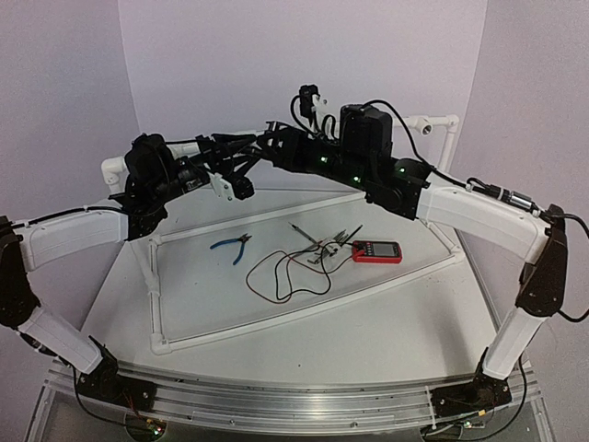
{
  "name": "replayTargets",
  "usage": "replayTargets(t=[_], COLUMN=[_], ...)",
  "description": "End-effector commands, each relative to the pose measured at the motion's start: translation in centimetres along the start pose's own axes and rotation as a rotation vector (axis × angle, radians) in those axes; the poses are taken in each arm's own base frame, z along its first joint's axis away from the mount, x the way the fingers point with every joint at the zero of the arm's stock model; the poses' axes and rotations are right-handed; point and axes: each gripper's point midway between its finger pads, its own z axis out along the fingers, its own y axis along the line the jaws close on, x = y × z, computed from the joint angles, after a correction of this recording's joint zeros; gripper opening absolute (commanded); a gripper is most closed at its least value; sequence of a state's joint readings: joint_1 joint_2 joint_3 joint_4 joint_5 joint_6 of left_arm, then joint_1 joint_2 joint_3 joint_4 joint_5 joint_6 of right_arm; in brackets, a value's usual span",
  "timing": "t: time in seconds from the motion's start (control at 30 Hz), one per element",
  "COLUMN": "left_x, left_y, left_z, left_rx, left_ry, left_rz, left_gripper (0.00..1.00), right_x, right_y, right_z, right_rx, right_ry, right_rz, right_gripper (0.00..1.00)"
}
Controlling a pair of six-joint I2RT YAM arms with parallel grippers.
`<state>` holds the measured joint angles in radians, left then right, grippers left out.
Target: Install the water faucets
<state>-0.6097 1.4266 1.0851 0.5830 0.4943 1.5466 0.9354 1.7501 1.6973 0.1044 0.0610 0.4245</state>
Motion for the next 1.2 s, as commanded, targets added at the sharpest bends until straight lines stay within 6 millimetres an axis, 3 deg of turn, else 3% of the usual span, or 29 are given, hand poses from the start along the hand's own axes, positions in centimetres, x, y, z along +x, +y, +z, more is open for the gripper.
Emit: replayTargets(t=[0.0, 0.17, 0.3, 0.47, 0.57, 0.63, 0.7, 0.77, 0.9, 0.97, 1.17], left_x=[-0.4, 1.7, 2.8, 3.3, 3.0, 2.7, 2.9, 4.6, 12.5, 15.2, 18.7], left_y=[2.5, 1.0, 2.4, 5.6, 6.1, 5.5, 6.9, 7.5, 8.6, 9.0, 9.0], left_z=[-1.4, -4.0, -5.2, -4.3, -3.6, -3.3, -3.0, -2.9, -4.9, -6.0, -7.7], left_rx=[0.120, 0.310, 0.338, 0.351, 0.430, 0.504, 0.479, 0.437, 0.291, 0.238, 0.182], left_ry=[0.049, 0.237, 0.352, 0.446, 0.494, 0.517, 0.523, 0.558, 0.679, 0.714, 0.717], left_rz=[-0.011, -0.058, -0.178, -0.583, -0.822, -0.943, -1.020, -1.090, -1.187, -1.207, -1.232], left_gripper=[0.64, 0.79, 0.80, 0.77, 0.76, 0.76, 0.76, 0.74, 0.68, 0.67, 0.68], right_x=[-3.9, -5.4, -5.4, -5.1, -4.9, -4.8, -4.5, -4.3, -4.1, -4.1, -4.2], right_y=[1.2, 1.6, 1.4, 1.4, 1.4, 1.3, 1.1, 1.0, 1.2, 1.2, 1.3], right_z=[-2.6, -3.9, -4.0, -3.8, -3.9, -4.0, -4.0, -4.1, -4.1, -4.2, -4.5], right_rx=[0.097, 0.149, 0.156, 0.154, 0.151, 0.152, 0.154, 0.156, 0.141, 0.139, 0.132], right_ry=[-0.145, -0.202, -0.202, -0.195, -0.189, -0.187, -0.180, -0.175, -0.169, -0.168, -0.169], right_rz=[-0.156, -0.220, -0.236, -0.252, -0.253, -0.252, -0.251, -0.250, -0.246, -0.241, -0.222], right_gripper=[0.00, 0.00, 0.00, 0.00, 0.00, 0.00, 0.00, 0.00, 0.00, 0.00, 0.00])
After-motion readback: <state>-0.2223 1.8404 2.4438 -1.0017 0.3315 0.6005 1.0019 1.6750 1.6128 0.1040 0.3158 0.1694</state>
